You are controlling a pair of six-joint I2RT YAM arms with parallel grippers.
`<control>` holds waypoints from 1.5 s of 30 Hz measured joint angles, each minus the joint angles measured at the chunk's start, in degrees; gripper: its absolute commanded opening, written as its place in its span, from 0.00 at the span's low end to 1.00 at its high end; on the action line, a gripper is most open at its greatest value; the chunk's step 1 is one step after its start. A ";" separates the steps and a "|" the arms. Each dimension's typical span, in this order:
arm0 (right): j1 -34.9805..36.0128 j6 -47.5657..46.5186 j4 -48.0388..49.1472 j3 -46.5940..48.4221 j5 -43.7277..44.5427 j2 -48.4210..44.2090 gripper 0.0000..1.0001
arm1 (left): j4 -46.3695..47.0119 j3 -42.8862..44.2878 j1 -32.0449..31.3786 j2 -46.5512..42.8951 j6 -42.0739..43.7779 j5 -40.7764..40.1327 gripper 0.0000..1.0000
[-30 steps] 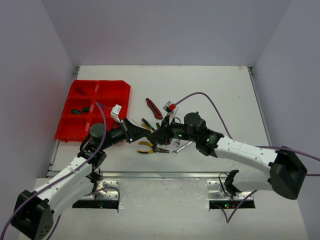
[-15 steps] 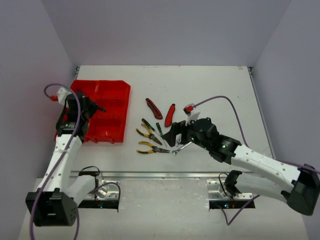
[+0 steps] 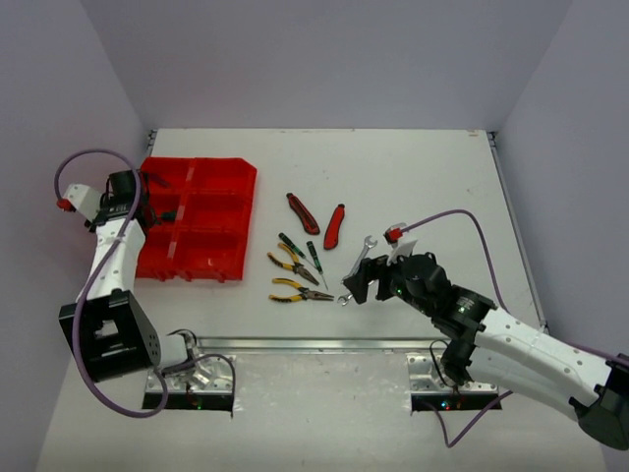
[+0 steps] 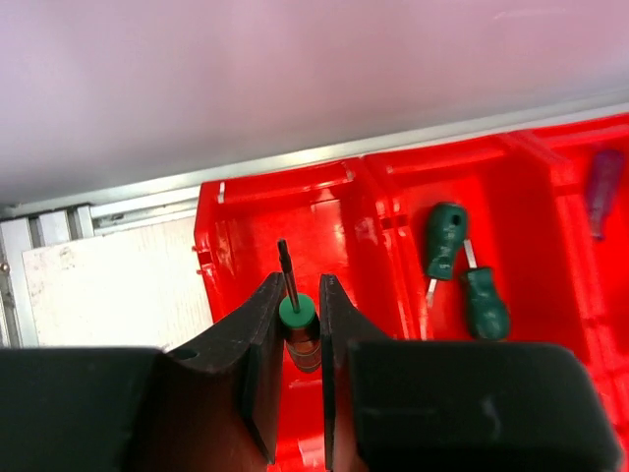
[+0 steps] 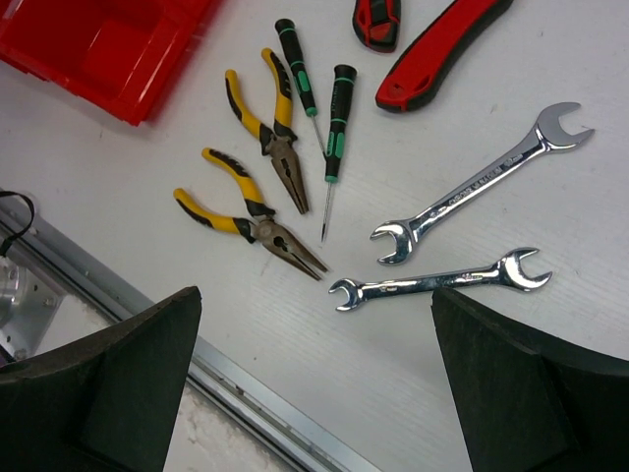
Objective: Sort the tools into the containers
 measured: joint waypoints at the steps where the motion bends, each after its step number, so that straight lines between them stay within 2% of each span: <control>1: 0.00 -0.27 -0.08 -0.01 -0.32 -0.01 0.99 | -0.06 -0.29 0.01 1.11 -0.53 0.06 0.00; 7: 0.00 -1.14 -0.16 -0.04 -1.24 -0.36 0.99 | 2.19 -4.54 -0.01 2.56 -2.56 5.44 0.02; 8: 0.00 -1.25 -0.16 -0.04 -1.27 -0.39 0.99 | 2.55 -5.22 -0.04 2.57 -2.76 6.85 0.10; 9: 0.00 -1.34 -0.16 -0.05 -1.29 -0.37 0.99 | 2.90 -5.81 -0.36 2.50 -3.03 8.00 0.23; 11: 0.00 -1.39 -0.14 -0.06 -1.30 -0.20 0.99 | 3.49 -6.91 -1.23 2.01 -3.63 9.72 0.52; 13: 0.00 -1.37 -0.13 -0.06 -1.42 0.36 0.99 | 3.73 -7.97 -2.11 0.87 -3.86 11.08 0.89; 15: 0.00 -1.34 -0.07 -0.06 -1.70 1.27 0.99 | 3.70 -8.59 -2.68 -0.60 -4.12 11.89 1.00; 20: -0.07 -0.71 -0.11 0.74 -2.89 5.87 0.99 | 2.17 -7.63 -3.00 -4.92 -3.65 12.24 1.00; 25: -0.24 -0.42 -0.94 8.25 -5.11 18.74 0.98 | 1.07 -2.87 -3.06 -13.67 0.17 16.91 1.00; 27: -0.22 -0.74 -3.28 14.44 -5.27 25.94 0.83 | 2.58 -1.87 -3.15 -19.80 3.14 21.98 1.00; 28: -0.22 -0.91 -3.96 18.25 -4.89 30.23 0.72 | 3.90 -2.06 -3.16 -23.11 4.76 25.46 1.00; 29: -0.22 -1.12 -4.56 22.38 -4.27 34.81 0.54 | 5.29 -2.57 -3.17 -26.42 6.35 29.19 1.00; 30: -0.22 -1.45 -5.86 27.37 -3.20 39.98 0.44 | 6.68 -3.64 -3.21 -29.58 7.90 33.07 1.00; 32: -0.24 -2.07 -7.77 36.20 -1.76 49.60 0.36 | 8.26 -6.92 -3.41 -35.06 10.94 39.88 1.00; 35: -0.22 -2.33 -9.95 44.87 -0.02 60.82 0.32 | 7.77 -11.57 -3.56 -41.61 14.74 47.23 1.00; 39: -0.22 -2.66 -15.55 49.46 2.21 69.66 0.30 | 5.54 -15.45 -5.87 -45.05 17.81 50.20 1.00; 45: -0.26 -2.93 -19.40 55.10 3.98 76.64 0.30 | 5.16 -16.51 -9.75 -45.81 19.85 53.57 1.00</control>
